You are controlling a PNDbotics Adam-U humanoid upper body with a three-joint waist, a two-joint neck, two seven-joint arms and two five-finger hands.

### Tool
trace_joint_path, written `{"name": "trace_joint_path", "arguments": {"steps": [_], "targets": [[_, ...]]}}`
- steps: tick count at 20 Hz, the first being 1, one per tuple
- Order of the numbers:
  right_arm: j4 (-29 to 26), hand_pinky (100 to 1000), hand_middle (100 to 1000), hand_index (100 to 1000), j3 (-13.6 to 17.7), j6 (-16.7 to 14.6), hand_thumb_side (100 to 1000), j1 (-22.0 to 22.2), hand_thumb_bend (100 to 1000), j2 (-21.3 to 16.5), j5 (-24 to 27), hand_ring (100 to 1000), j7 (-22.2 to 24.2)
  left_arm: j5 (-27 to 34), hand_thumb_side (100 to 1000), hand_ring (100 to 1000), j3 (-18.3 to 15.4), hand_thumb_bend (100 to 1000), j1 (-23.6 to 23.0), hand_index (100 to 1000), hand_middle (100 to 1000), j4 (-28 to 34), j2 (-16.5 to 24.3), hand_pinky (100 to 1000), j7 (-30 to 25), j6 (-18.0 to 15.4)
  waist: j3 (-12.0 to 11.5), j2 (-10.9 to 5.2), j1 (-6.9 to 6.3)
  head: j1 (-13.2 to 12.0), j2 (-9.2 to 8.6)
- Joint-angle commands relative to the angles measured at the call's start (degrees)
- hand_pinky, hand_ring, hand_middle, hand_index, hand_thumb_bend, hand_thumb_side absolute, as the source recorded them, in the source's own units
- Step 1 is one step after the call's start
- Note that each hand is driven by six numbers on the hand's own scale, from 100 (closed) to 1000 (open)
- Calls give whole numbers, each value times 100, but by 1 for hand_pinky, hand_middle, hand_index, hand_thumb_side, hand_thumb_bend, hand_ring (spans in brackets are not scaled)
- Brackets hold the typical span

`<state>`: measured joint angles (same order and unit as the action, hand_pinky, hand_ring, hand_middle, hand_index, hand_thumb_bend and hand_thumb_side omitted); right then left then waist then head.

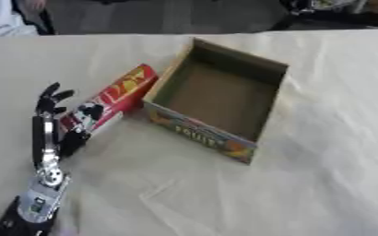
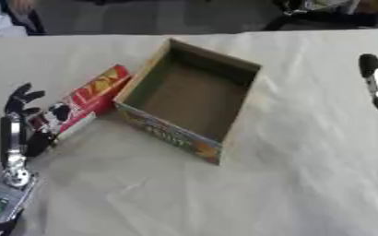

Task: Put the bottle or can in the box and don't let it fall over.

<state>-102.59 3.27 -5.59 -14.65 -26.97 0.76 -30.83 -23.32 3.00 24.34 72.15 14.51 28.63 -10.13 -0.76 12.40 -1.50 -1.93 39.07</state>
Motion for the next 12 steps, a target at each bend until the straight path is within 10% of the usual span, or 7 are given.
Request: {"name": "trace_joint_path", "arguments": {"steps": [1,12], "targets": [[-160,792,713,826,29,-4,339,-81,629,-73,-9,830,0,-109,676,1000,-10,765,46,754,888,-89,-14,757,11,88,27,-39,35,-15,-93],[-172,791,712,825,28,-9,338,-76,626,-62,-1,828,-16,-467,593,1000,12,752,37,744,884,-140,9,722,-415,576,28,-37,28,-25,-92]]}}
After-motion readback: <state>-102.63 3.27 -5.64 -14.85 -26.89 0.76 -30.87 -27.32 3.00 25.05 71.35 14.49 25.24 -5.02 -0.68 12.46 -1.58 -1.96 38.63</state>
